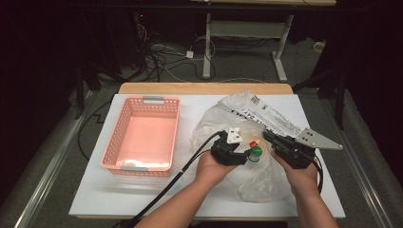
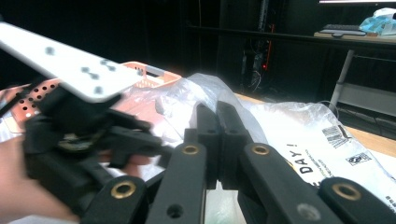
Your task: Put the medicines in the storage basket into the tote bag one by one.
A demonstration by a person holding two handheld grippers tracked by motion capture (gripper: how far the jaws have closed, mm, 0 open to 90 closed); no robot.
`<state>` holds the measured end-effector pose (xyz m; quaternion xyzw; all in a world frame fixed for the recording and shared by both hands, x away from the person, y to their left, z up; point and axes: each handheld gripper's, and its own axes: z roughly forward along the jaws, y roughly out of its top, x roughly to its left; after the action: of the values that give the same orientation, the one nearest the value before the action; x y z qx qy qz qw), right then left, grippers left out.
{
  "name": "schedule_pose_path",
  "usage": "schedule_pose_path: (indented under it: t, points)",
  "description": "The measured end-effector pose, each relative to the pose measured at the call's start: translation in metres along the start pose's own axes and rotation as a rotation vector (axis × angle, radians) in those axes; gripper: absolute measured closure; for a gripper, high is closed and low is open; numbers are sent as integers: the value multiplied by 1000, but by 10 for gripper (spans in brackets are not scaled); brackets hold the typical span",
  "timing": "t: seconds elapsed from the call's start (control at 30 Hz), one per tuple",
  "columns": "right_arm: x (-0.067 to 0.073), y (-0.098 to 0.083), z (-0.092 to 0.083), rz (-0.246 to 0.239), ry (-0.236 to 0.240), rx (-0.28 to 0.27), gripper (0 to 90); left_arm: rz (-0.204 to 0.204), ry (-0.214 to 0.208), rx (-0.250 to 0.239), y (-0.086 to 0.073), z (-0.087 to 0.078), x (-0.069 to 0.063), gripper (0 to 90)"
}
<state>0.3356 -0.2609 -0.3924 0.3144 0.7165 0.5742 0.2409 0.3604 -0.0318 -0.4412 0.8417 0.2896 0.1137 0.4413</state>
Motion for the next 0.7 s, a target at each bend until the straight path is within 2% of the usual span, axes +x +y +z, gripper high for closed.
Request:
schedule_pose_path:
  t: [0.03, 0.13, 0.37, 0.53, 0.67, 0.7]
  points:
    - [0, 0, 0, 1, 0, 1, 900, 10, -3, 4, -4, -5, -3, 392]
    - [1, 0, 0, -2, -1, 2, 900, -4, -24, -4, -18, -19, -6, 392]
    - [2, 0, 0, -4, -9, 12, 900, -4, -49, 14, -47, -49, -14, 392]
    - [2, 0, -1, -8, -12, 11, 900, -4, -57, 47, -68, -70, -24, 392]
    - [2, -1, -2, -13, -16, 17, 900, 27, -12, 66, -82, -79, -29, 392]
    - [2, -1, -3, -9, -17, 21, 900, 23, -4, 72, -87, -80, -28, 392]
